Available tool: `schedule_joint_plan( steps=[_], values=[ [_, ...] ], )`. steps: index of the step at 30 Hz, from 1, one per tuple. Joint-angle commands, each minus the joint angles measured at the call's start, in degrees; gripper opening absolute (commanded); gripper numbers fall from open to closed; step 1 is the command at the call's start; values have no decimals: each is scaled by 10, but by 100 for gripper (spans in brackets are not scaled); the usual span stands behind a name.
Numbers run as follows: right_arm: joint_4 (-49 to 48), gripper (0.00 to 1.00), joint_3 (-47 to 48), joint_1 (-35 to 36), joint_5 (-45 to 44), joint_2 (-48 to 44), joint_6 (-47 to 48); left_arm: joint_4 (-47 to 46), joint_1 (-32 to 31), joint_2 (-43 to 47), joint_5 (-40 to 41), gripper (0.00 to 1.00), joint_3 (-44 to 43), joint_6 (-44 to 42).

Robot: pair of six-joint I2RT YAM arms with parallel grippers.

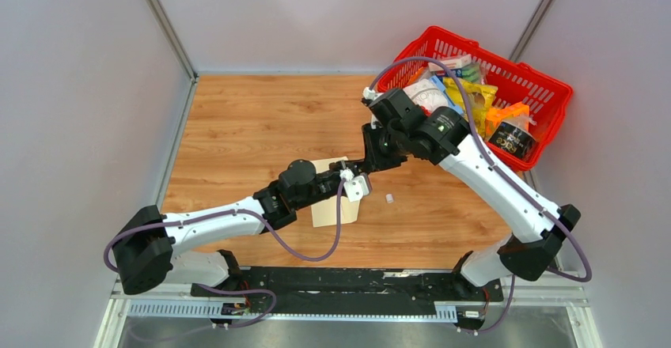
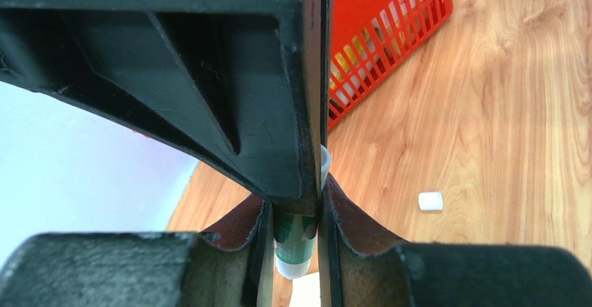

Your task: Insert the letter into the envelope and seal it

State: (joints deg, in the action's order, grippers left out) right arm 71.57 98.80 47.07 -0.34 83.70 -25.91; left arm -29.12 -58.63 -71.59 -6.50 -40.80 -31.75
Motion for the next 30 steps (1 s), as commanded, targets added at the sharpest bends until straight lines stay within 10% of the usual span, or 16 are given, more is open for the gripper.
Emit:
schedule_joint_plan(
  steps=[1,11,22,30],
  values=[
    [-14,0,34,10,23,15,-16,-8,-1,-9,3,18,-26,12],
    [14,2,77,40,-19,45,-21,-22,-1,-16,7,1,-22,13],
    [-45,74,74,8,-34,-17,-32,-147,-2,0,101,0,52,144],
    [-151,80,-39,-57,-61,-126,-63,-202,30,34,165,0,101,340]
  ],
)
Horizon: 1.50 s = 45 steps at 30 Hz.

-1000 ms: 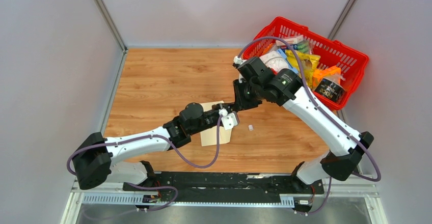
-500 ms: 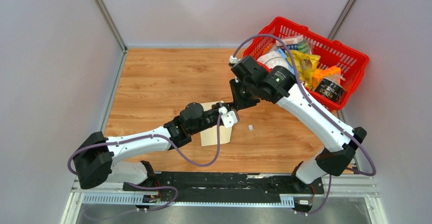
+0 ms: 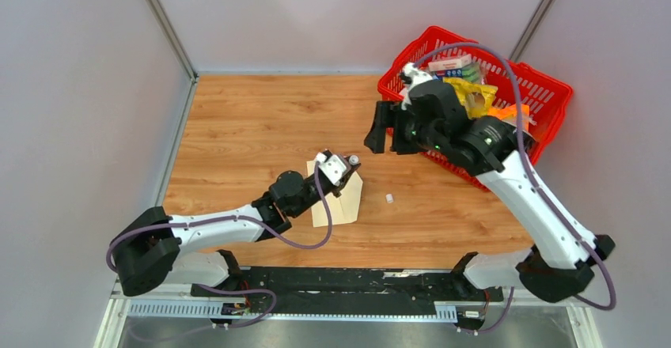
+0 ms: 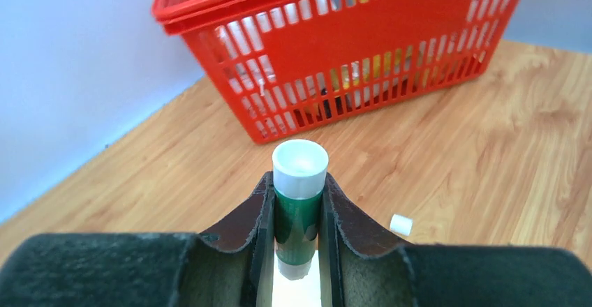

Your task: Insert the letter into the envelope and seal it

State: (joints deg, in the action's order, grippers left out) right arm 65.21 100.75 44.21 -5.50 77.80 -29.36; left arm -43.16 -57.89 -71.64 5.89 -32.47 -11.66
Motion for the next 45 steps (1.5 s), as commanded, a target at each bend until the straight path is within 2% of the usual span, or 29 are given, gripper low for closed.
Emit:
schedule_joint_plan(
  steps=[1,7,10,13,16,18,21,25,30,34,38,45],
  values=[
    [-104,79,-83,-37,-9,-79,-31,-67,36,47,47,0,31,185],
    [-212,75,-264,-57,27,-129,-60,-104,101,90,95,0,114,338],
    [-277,70,-345,-57,69,-143,-74,-125,105,97,119,0,144,337],
    [-339,67,-397,-57,102,-139,-82,-218,122,77,101,0,189,367],
    [-358,67,-406,-57,102,-124,-78,-240,134,53,83,0,199,375],
    [-362,63,-402,-57,109,-113,-72,-245,147,41,64,0,197,386],
    [-359,62,-378,-53,106,-102,-59,-261,158,26,-12,0,184,393],
    [-320,62,-340,-51,62,-75,-40,-228,160,22,-26,0,166,370],
    [-316,56,-356,-51,84,-22,-59,-276,160,-38,-69,0,153,329],
    [-317,56,-376,-53,79,11,-61,-351,162,-118,-62,0,151,310],
    [-331,57,-392,-54,75,38,-52,-371,163,-191,-85,0,128,302],
    [-407,59,-438,-55,103,90,-54,-403,167,-255,-72,0,120,298]
  ],
)
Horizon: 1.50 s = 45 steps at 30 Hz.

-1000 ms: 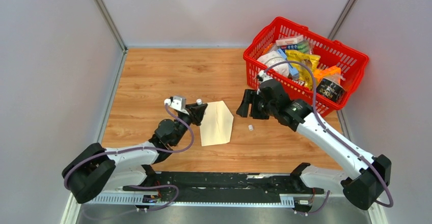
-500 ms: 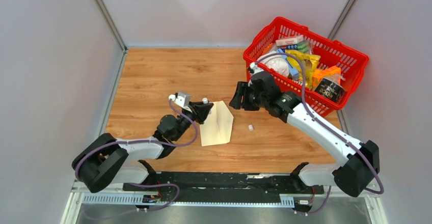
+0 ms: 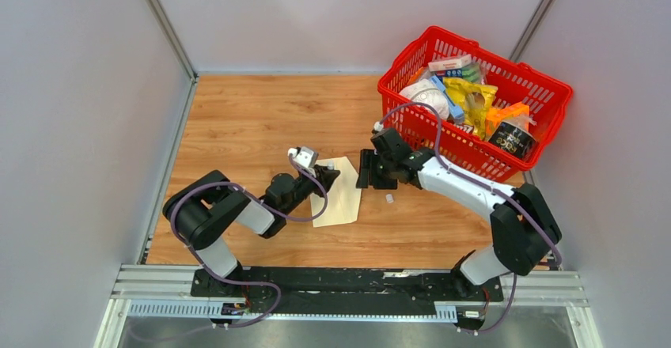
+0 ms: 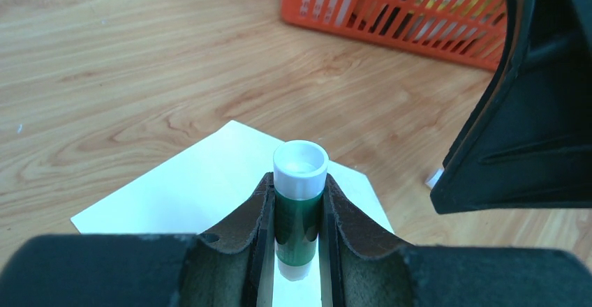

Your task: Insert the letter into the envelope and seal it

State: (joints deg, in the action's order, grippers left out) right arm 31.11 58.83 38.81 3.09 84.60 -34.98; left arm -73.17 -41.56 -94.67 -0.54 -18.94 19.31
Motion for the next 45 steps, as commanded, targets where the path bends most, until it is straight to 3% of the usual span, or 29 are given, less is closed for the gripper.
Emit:
schedule_joint_plan(
  steps=[1,14,22,28,34,45],
  values=[
    [-74,59,-20,-2,20,31,3,-106,5,-37,-7,0,-18,-11],
    [-111,58,0,-2,17,113,-6,-107,39,-88,-42,0,-63,-7],
    [-25,57,40,-1,-64,55,5,-107,45,-61,-76,0,-51,20],
    [46,58,113,0,-69,-14,33,-99,50,-17,-196,0,-37,46],
    [62,58,167,-1,-6,-14,37,1,50,24,-278,0,-53,22],
    [91,57,195,19,33,-1,37,146,49,87,-291,0,-88,-51]
  ],
)
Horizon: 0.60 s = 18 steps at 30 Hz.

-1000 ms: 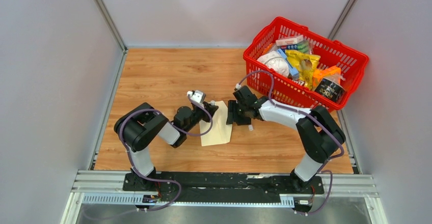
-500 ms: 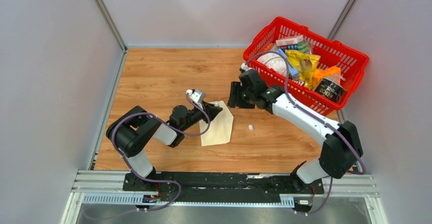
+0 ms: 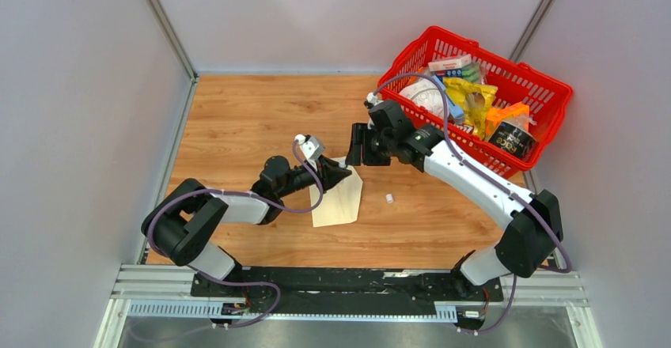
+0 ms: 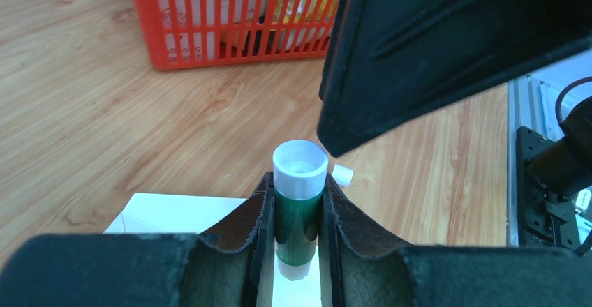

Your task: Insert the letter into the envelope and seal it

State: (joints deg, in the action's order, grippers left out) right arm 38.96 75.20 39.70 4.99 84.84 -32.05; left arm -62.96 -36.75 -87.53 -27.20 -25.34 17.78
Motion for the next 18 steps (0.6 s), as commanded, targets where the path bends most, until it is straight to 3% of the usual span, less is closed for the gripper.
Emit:
schedule_joint_plan(
  steps=[1,10,18],
  values=[
    [14,57,34,12,14,-5,8,48,0,15,-26,0,-26,-39],
    [34,56,57,27,13,21,7,100,-16,29,-29,0,-45,-76],
    [56,43,69,35,4,45,7,139,-39,61,-4,0,-50,-132]
  ],
)
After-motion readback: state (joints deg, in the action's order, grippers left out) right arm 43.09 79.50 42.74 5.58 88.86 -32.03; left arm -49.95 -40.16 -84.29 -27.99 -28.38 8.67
